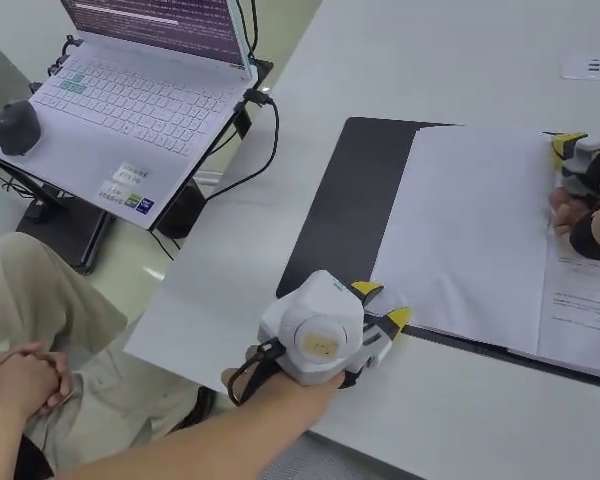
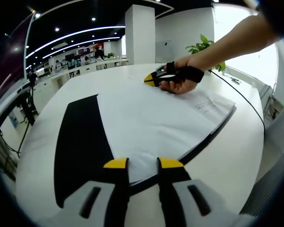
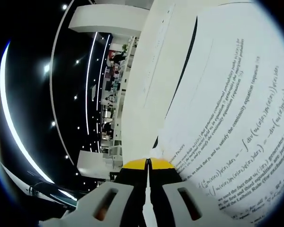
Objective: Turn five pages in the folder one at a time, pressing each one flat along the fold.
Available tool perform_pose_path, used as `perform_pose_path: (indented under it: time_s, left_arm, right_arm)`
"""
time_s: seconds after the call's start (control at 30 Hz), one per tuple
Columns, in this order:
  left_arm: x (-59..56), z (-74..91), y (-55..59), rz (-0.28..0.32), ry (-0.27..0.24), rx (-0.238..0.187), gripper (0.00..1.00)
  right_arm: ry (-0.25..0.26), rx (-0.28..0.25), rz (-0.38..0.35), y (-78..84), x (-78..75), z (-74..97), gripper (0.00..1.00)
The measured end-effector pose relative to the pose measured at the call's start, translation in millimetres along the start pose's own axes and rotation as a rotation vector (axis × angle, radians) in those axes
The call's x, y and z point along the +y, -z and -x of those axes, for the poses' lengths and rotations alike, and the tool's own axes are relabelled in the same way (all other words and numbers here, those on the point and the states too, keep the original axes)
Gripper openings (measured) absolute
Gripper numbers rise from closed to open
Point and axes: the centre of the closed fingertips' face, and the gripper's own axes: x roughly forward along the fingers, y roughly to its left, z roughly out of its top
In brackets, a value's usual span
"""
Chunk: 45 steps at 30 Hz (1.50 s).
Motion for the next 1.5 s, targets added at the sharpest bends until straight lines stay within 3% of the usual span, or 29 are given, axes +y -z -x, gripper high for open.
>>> perform_pose_path:
  time_s: [0.83,1.03,1.1,1.5]
  left_arm:
    - [-1.2,0.9,0.2,-0.002,0.005,0.007,0.22]
    - [-1.2,1.5,0.2,0.005,0.004,0.008,0.22]
    - [-1.3,1.7,0.1,0.006,0.003,0.009,0.22]
    - [-1.9,2.1,-0.4,0.012,0.002,0.003,0.22]
  right_arm:
    - [-0.037,0.166,-0.005,59.1,-18.8,84.7,0.00]
    - [-0.035,0.220,0.003,77.0,-28.1,108.8,0.00]
    - [-0.035,0.239,-0.029,83.7,-29.7,116.8,0.00]
    - [-0.010,0.325,0.016,118.4,-42.6,162.3,0.00]
